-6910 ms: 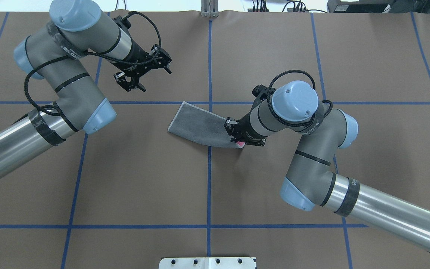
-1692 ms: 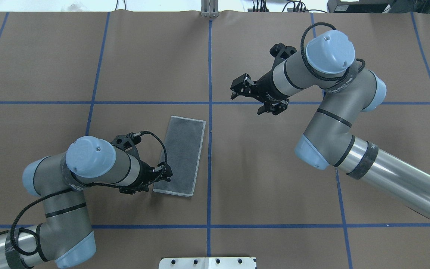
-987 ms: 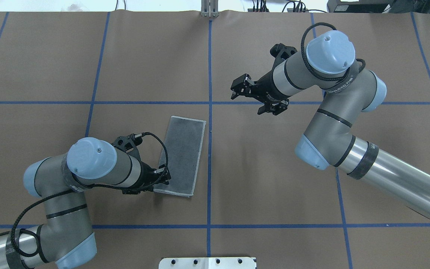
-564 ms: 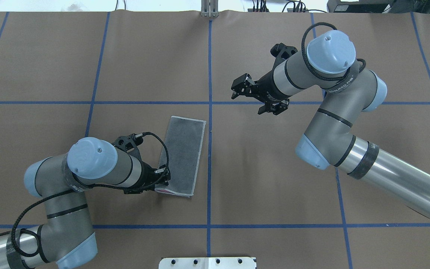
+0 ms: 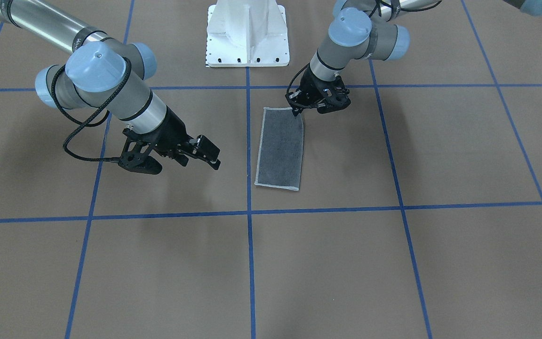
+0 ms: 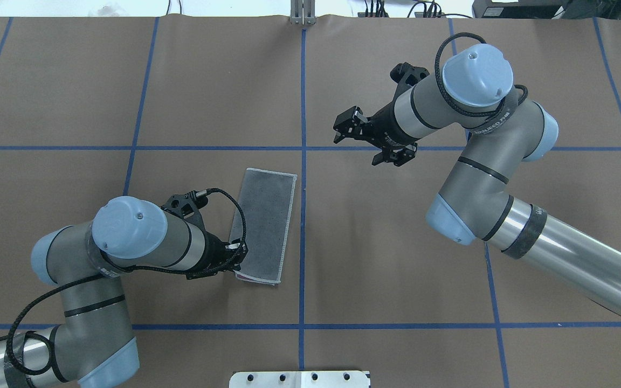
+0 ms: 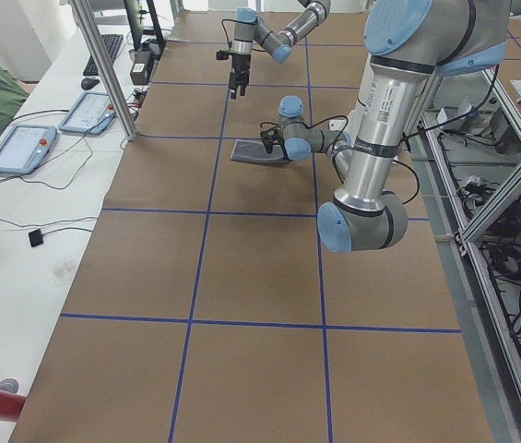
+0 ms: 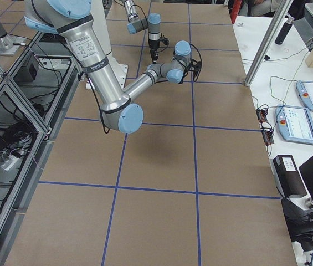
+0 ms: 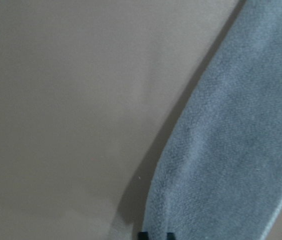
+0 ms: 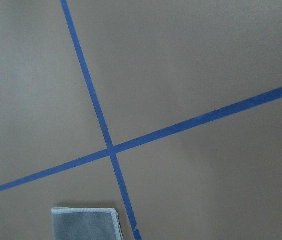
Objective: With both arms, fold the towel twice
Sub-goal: 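Close the left gripper on the strip's end nearest the robot, then lift the near end with the left gripper and fold it over toward the far end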
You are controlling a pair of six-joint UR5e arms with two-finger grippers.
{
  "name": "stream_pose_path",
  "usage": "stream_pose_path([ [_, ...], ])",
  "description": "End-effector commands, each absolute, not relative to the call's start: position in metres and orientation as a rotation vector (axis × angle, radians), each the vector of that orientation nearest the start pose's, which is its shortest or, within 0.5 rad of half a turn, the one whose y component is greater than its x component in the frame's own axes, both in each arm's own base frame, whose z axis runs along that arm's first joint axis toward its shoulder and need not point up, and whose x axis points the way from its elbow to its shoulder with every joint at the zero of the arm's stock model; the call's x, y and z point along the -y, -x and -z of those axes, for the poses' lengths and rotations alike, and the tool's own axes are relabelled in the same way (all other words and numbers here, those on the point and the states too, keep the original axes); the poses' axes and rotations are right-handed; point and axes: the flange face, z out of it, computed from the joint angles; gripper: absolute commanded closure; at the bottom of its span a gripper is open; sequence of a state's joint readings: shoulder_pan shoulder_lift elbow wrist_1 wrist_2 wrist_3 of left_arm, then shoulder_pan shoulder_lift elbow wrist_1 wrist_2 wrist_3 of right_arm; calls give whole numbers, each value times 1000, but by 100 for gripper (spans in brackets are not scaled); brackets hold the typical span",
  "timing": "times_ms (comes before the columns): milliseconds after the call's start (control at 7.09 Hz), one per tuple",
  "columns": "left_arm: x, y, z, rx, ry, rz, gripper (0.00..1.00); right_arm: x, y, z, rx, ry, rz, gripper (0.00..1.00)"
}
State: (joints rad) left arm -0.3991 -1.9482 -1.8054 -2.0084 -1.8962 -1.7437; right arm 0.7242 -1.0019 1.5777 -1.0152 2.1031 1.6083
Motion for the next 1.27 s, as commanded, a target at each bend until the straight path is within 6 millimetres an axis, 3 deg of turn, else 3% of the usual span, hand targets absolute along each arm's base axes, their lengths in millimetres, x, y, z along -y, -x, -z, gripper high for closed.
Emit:
stream_pose_path([
  [0, 329, -520, -278, -1097, 177, 336, 100, 511, 453, -253, 1203, 74, -367, 0],
  [282, 340, -522, -259, -1126, 164, 342, 100, 511, 452, -254, 1202, 73, -368, 0],
  [423, 365, -514, -239, -1154, 137, 372, 100, 511, 451, -255, 1200, 73, -367, 0],
  [564, 389, -509, -233, -1160, 115, 403, 100, 511, 451, -255, 1200, 73, -367, 0],
  [1128, 460, -531, -221, -1135, 80, 476, 100, 511, 452, -256, 1199, 72, -365, 0],
])
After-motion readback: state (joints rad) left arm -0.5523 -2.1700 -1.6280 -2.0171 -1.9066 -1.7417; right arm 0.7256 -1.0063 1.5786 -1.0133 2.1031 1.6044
